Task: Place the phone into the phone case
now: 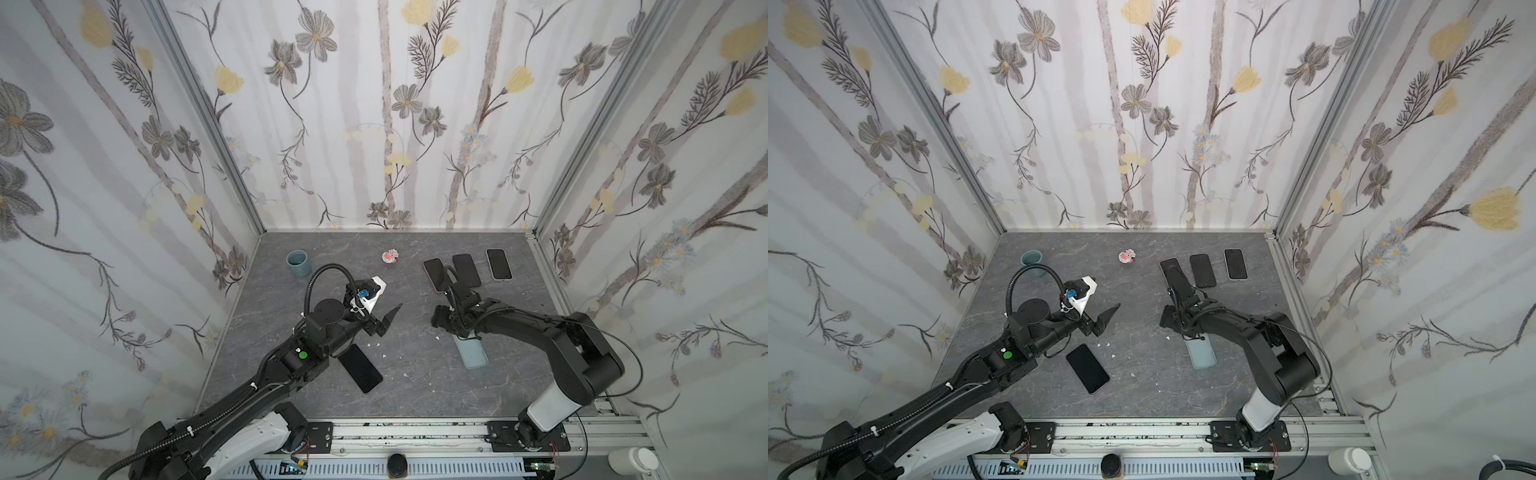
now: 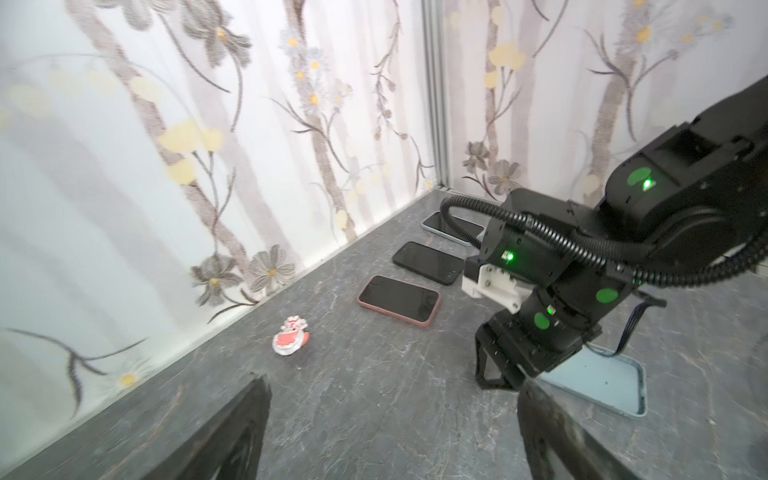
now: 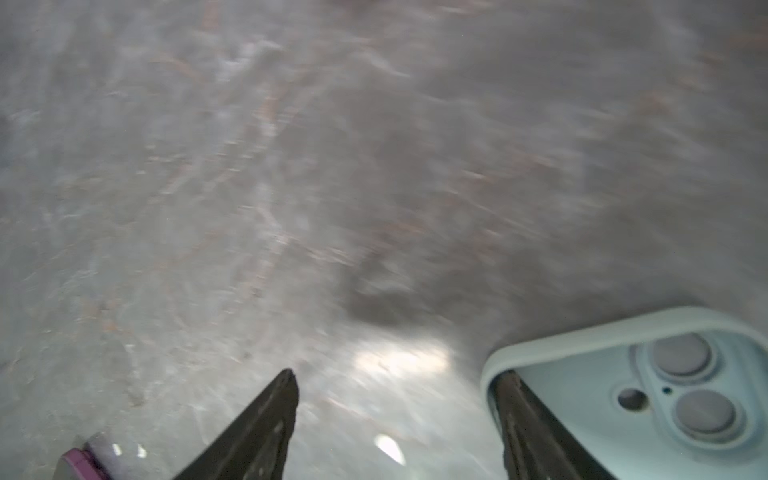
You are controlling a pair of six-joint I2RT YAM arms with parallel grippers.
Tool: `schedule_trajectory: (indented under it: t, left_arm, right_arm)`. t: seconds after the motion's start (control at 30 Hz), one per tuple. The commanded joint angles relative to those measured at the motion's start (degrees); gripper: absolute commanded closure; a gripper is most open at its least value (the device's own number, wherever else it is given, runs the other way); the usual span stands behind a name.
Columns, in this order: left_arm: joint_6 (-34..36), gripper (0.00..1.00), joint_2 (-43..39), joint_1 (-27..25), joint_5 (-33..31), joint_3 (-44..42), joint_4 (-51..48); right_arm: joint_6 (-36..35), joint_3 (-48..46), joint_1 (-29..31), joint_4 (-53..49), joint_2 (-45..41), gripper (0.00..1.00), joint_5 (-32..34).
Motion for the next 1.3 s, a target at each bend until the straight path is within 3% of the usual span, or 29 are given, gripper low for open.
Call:
schedule_trajectory:
  t: [0.0,0.2,0.6,0.9,1.07,1.27]
  left_arm:
    - [-2.2,0.08,-1.7,0.4,-8.6,-0.1,-0.3]
    - [-5.1,0.09,-5.1,1.7,-12.9,0.0,-2.8]
    - [-9.1,0.10,-5.1,4.8,-14.1,-0.1,-2.1]
    - [-11.4,0.10,-5.8,6.7,-19.9,1.8,-4.1]
    - [-12.8,0.10,-8.3,7.2,-29.0,3.6,-8.7]
    - [-13.0,0.10,-13.5,7.5,-36.9,3.9,-11.6]
  right_arm:
    - [-5.8,8.1,4.0,0.7,7.2,0.24,-3.8]
    - [-8.8,16.2,10.5,0.4,14.5,0.24,-9.7]
    - [-18.8,15.3,15.7,-3.9,10.0,0.27,-16.5]
    - [-29.5,18.8,23.4,-5.7,5.0,0.22,-4.8]
    - [-26.1,22.6,30.2,-6.6,7.9,0.19,6.2]
    - [-21.3,24.5,35.9,-7.9,11.3,0.14,11.9]
